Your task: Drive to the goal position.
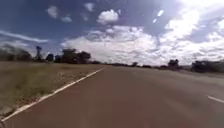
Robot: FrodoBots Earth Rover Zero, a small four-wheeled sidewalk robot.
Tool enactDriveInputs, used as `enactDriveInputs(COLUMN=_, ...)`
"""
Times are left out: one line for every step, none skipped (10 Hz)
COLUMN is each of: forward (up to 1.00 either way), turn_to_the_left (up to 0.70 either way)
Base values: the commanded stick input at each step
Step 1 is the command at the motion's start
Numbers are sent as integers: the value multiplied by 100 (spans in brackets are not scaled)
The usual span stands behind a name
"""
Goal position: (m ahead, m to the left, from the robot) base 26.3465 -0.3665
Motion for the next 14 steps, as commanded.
enactDriveInputs(forward=100, turn_to_the_left=0)
enactDriveInputs(forward=100, turn_to_the_left=0)
enactDriveInputs(forward=100, turn_to_the_left=0)
enactDriveInputs(forward=100, turn_to_the_left=0)
enactDriveInputs(forward=100, turn_to_the_left=0)
enactDriveInputs(forward=100, turn_to_the_left=0)
enactDriveInputs(forward=100, turn_to_the_left=0)
enactDriveInputs(forward=100, turn_to_the_left=0)
enactDriveInputs(forward=100, turn_to_the_left=0)
enactDriveInputs(forward=100, turn_to_the_left=0)
enactDriveInputs(forward=100, turn_to_the_left=0)
enactDriveInputs(forward=100, turn_to_the_left=0)
enactDriveInputs(forward=100, turn_to_the_left=0)
enactDriveInputs(forward=100, turn_to_the_left=0)
